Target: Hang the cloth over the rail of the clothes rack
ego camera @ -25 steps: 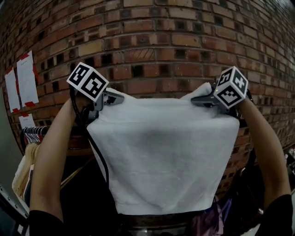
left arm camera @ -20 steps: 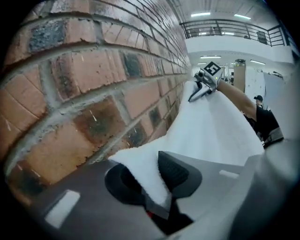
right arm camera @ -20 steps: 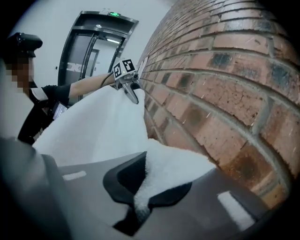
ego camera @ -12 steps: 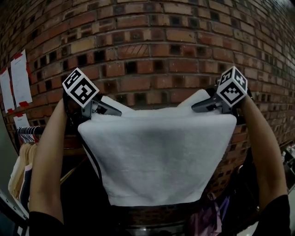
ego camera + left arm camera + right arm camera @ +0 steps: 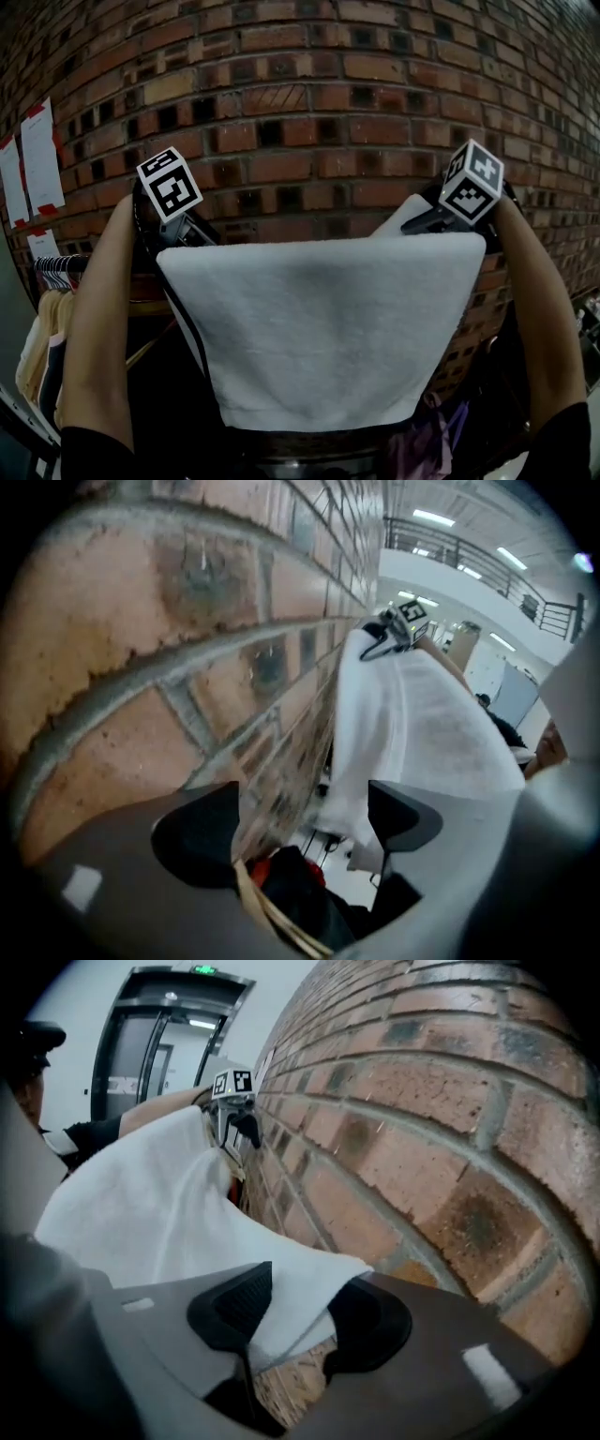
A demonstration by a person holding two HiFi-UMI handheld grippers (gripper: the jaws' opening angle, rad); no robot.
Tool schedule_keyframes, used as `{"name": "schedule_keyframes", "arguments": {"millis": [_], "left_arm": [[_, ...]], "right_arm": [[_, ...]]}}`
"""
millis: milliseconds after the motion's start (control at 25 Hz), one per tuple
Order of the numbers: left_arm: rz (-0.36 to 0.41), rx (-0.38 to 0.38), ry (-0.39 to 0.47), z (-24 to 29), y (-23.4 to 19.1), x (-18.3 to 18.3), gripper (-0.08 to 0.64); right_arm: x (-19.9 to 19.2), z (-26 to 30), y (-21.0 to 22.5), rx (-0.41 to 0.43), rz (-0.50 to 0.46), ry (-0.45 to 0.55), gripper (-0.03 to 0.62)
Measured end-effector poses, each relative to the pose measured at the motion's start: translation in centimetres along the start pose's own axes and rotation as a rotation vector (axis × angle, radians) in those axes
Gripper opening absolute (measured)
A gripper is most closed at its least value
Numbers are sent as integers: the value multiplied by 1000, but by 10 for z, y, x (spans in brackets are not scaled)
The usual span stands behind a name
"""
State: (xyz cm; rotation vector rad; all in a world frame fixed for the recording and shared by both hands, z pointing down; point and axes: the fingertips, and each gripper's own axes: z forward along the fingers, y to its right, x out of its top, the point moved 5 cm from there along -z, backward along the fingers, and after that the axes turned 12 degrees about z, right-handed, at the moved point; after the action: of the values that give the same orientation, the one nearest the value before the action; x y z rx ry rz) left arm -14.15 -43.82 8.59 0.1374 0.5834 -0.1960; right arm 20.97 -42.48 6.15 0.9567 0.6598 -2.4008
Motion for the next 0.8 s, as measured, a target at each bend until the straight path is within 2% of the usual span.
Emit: {"name": "schedule_keyframes", "arguments": {"millis": [80,240,280,360,400,480,600,680,760,800], "left_arm": [[17,19,-103,4,-2,-12,448],[56,67,-135,2,-5,-12,418],[76,91,-159,2,-7,-13,392],[121,143,-202,3,-10,-14,331],[142,166,-186,1,-12,-11,322],[183,224,-45,-14,-15,7,251],[272,309,306,-54,-10,46,233],[320,316,531,-82,4,67,227],[352,320,687,-104,17,80,227],[369,325,722,-109,23,83,227]], "right_arm": [[-5,8,-3,-21,-45,-89,187],[-9,17,-4,-77,-112,-199,183],[-10,18,-5,-93,-131,-222,181],[-10,20,-5,-123,-170,-237,179],[-7,19,-6,-131,-181,-217,179],[7,11,-6,-124,-167,-96,179],[36,-15,-7,-87,-115,194,179],[52,-35,-10,-67,-91,376,171],[59,-49,-9,-55,-57,483,172],[57,-50,-7,-65,-51,474,171]]}}
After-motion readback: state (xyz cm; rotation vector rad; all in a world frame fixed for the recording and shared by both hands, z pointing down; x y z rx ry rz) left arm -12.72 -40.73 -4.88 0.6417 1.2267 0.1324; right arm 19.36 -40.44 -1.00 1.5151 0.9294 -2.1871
